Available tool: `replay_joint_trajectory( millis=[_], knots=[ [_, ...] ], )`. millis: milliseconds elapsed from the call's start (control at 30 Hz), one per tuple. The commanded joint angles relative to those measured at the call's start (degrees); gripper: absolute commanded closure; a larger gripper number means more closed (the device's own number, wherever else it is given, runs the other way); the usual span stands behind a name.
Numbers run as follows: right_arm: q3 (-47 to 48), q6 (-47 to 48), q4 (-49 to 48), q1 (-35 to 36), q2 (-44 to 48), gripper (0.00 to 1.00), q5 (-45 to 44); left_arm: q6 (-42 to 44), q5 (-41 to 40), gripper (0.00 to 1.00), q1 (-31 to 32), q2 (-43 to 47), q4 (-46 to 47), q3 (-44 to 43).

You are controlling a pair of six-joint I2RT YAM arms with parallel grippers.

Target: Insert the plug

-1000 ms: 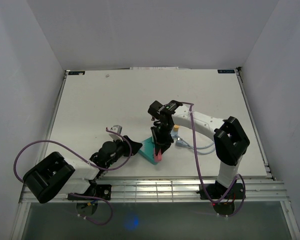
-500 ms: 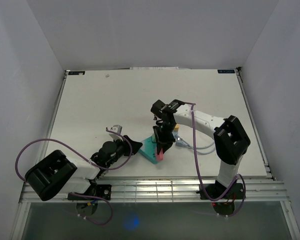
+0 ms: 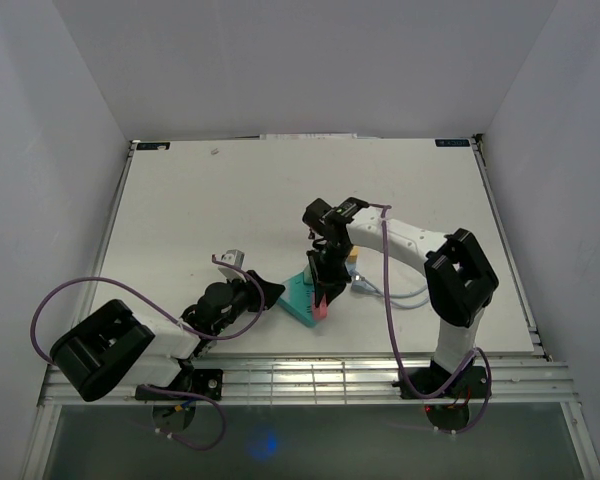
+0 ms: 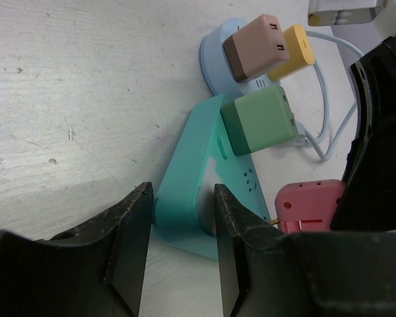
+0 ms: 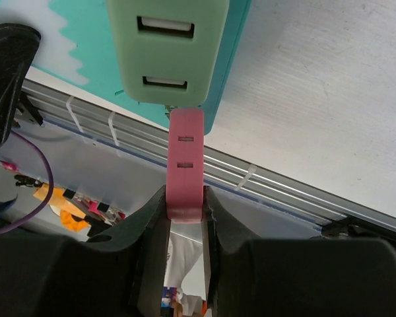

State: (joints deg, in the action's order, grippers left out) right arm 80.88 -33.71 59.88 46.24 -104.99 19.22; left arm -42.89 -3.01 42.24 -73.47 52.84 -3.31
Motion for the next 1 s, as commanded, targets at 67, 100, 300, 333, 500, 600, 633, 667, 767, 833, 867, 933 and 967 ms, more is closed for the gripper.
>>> replay_joint_trajectory(
  millis=[67,100,300,333,500,600,633,667,767,833,867,933,967],
  knots=[
    [4.45,0.58,1.64,-0.27,-1.79,0.92,-1.82,1.59,-0.16,0.57,0.30,0.08,0.16,5.86],
    [5.16,0.41,2.26,-0.27,-2.49,0.92,-2.34,1.50,0.02,0.57,0.39,-0.09,0.25,5.77],
    [10.08,-0.65,5.69,1.05,-5.39,0.92,-3.66,0.88,-1.56,0.58,2.05,-1.15,0.86,5.33],
    [10.52,-0.82,6.04,1.31,-5.75,0.92,-3.93,0.88,-1.91,0.58,2.23,-1.23,1.04,5.42],
    [12.45,-2.23,7.18,2.36,-6.89,0.92,-4.63,0.09,-3.85,0.58,3.29,-1.50,1.30,5.68],
    [14.12,-2.93,7.97,3.33,-7.42,0.92,-5.42,-0.17,-4.81,0.58,3.73,-1.59,1.39,5.95],
    [14.48,-3.11,8.50,3.85,-7.60,0.92,-5.69,-0.35,-4.99,0.58,3.82,-1.59,1.48,6.04],
    [14.65,-3.20,8.59,4.12,-7.86,0.92,-5.78,-0.43,-5.25,0.58,3.90,-1.59,1.74,6.12],
    [16.58,-3.38,10.08,5.17,-9.61,0.92,-6.65,-0.44,-5.52,0.58,4.34,-1.67,1.83,6.21],
    [18.08,-3.55,10.70,5.88,-10.32,0.92,-7.18,-0.44,-5.78,0.58,4.69,-1.85,1.83,6.12],
    [18.26,-3.55,10.53,6.05,-10.76,0.92,-7.01,-0.61,-5.87,0.58,4.78,-1.94,1.92,6.12],
    [18.43,-3.73,10.52,6.23,-11.11,0.92,-7.01,-0.52,-6.22,0.58,5.05,-2.11,2.00,6.12],
    [18.43,-3.55,10.35,6.23,-11.29,0.92,-7.01,-0.61,-6.31,0.59,5.13,-2.20,2.00,6.21]
  ],
)
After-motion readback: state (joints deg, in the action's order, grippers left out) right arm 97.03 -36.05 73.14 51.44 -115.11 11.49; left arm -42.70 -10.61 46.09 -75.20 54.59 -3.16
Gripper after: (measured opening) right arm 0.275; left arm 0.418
